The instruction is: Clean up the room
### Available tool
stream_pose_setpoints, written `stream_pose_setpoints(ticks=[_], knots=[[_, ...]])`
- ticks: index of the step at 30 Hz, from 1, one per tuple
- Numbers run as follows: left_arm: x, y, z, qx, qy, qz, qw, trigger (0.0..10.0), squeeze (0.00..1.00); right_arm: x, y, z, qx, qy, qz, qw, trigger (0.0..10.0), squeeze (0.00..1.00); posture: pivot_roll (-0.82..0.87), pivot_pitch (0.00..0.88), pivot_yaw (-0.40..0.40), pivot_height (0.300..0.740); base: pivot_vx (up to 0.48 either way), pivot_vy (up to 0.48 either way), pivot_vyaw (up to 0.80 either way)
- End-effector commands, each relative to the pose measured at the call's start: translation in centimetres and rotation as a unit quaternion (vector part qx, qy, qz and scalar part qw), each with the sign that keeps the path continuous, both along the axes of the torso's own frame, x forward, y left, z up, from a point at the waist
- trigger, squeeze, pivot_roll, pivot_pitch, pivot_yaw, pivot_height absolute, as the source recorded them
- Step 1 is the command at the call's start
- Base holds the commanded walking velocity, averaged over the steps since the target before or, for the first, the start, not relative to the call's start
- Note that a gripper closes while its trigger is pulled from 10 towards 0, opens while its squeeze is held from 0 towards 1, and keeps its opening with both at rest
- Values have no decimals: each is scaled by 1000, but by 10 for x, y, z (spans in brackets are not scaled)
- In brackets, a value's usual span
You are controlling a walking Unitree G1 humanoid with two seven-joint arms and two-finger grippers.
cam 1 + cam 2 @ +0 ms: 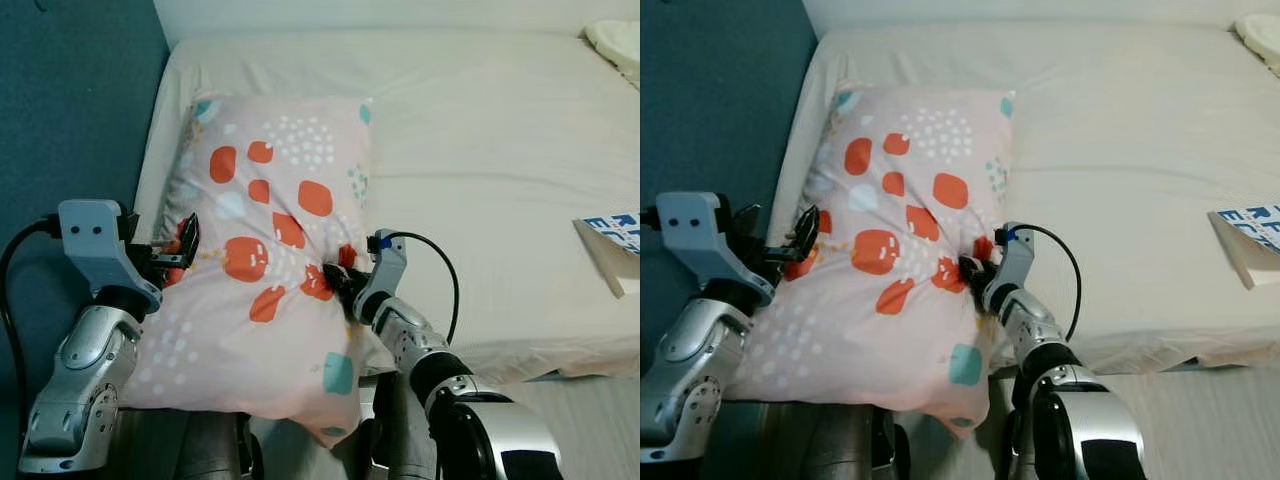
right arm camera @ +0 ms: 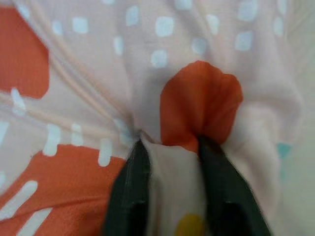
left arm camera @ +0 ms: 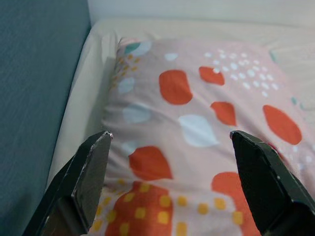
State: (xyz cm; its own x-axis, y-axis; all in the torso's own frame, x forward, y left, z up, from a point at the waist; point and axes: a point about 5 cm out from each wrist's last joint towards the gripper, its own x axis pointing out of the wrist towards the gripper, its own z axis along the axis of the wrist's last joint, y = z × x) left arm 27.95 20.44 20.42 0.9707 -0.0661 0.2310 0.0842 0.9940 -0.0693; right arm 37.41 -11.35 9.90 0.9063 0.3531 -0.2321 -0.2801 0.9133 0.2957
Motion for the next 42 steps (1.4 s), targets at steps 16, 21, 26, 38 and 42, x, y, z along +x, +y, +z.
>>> stream_pose_setpoints(ticks=[16,21,26,38,42], knots=[[-5,-13,-7,-15,24,-15,999,10000,0,19,-96,53,-274,-106,-138,946,0,0,258,452,-61,598,0,0,0],[-6,-16,-8,-17,26,-17,999,10000,0,21,-77,50,-128,-91,-96,983,0,0,257,451,-64,598,0,0,0],[-7,-19,-9,-19,28,-21,999,10000,0,5,-43,12,79,-8,-19,997,10000,1000,241,448,-72,598,0,0,0],[-9,-20,-9,-19,29,-24,999,10000,0,-29,-45,-28,228,-1,34,973,10000,1000,248,451,-67,598,0,0,0],[-11,-19,-8,-17,29,-24,999,10000,0,-35,-52,-20,315,-54,73,945,10000,1000,256,463,-63,598,0,0,0]])
